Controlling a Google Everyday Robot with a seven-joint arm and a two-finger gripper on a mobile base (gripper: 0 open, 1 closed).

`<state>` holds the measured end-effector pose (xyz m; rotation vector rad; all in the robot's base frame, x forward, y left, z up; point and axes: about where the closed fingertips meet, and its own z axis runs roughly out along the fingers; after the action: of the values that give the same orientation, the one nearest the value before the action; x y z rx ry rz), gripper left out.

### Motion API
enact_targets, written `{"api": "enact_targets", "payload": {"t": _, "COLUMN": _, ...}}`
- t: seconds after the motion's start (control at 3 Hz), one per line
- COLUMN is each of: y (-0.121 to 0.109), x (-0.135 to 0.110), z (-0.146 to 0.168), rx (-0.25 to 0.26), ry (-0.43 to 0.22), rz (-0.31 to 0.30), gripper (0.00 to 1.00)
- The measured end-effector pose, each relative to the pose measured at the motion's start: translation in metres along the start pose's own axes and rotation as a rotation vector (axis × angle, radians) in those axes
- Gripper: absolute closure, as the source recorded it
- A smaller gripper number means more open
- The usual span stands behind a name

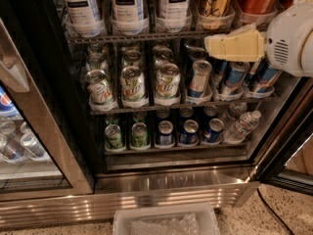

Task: Pick coke can from top shelf of fridge

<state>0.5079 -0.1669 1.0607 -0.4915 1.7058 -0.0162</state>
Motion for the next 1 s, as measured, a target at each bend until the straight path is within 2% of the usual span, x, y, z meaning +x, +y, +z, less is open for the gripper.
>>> {"api": "enact_targets", "payload": {"t": 0.33, "y": -0.0067, "x": -0.0004, "z": 0.001, "rx": 0.044, "ry": -0.018, "rz": 0.004, "gripper": 0.0}}
{"api": "enact_targets", "payload": {"t": 0.67, "y": -0.0112, "x": 0.0008, "z": 0.0021, "rx": 0.074, "ry": -0.031, "rz": 0.006, "gripper": 0.19}}
{"api": "enact_targets", "payload": {"t": 1.0, "y": -0.0127, "x": 0.0001, "z": 0.006, "rx": 0.088, "ry": -0.045, "rz": 0.003, "gripper": 0.26}}
